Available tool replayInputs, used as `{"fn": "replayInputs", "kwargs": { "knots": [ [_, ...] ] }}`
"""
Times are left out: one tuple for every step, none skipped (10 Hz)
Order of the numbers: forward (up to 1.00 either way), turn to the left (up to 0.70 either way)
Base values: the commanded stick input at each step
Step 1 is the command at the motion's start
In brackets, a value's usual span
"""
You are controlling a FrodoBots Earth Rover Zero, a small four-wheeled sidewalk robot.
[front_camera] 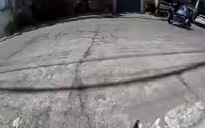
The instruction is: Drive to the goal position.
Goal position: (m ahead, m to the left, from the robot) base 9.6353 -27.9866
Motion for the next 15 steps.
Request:
{"fn": "replayInputs", "kwargs": {
  "knots": [
    [0.70, -0.35],
    [0.70, -0.35],
    [0.70, -0.35],
    [0.70, -0.35],
    [0.70, -0.35],
    [0.70, -0.35],
    [0.70, -0.35],
    [0.70, -0.35],
    [0.70, -0.35],
    [0.70, -0.35],
    [0.70, -0.35],
    [0.70, -0.35],
    [0.70, -0.35],
    [0.70, -0.35],
    [0.70, -0.35]
  ]
}}
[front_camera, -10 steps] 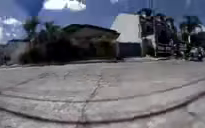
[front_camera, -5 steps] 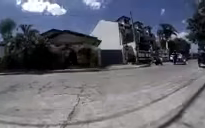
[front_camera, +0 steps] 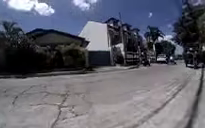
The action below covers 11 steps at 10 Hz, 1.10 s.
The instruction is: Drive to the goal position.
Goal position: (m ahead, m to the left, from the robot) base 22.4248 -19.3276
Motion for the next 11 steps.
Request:
{"fn": "replayInputs", "kwargs": {
  "knots": [
    [0.70, -0.35],
    [0.70, -0.35],
    [0.70, -0.35],
    [0.70, -0.35],
    [0.70, -0.35],
    [0.70, -0.35],
    [0.70, -0.35],
    [0.70, -0.35],
    [0.70, -0.35],
    [0.70, -0.35],
    [0.70, -0.35]
  ]
}}
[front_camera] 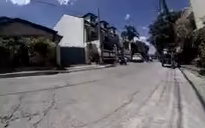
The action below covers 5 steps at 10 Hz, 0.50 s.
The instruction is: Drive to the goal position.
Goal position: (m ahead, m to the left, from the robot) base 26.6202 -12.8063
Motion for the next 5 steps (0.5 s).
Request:
{"fn": "replayInputs", "kwargs": {
  "knots": [
    [0.70, -0.35],
    [0.70, -0.35],
    [0.70, -0.35],
    [0.70, -0.35],
    [0.70, -0.35]
  ]
}}
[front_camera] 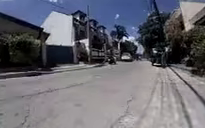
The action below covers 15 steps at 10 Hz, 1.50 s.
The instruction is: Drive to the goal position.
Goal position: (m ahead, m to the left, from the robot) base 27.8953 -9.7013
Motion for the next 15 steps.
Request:
{"fn": "replayInputs", "kwargs": {
  "knots": [
    [0.70, -0.35],
    [0.70, -0.35],
    [0.70, -0.35],
    [0.70, -0.35],
    [0.70, -0.35],
    [0.70, -0.35],
    [0.70, -0.35],
    [0.70, -0.35],
    [0.70, -0.35],
    [0.70, -0.35],
    [0.70, -0.35],
    [0.70, -0.35],
    [0.70, -0.35],
    [0.70, -0.35],
    [0.70, -0.33]
  ]
}}
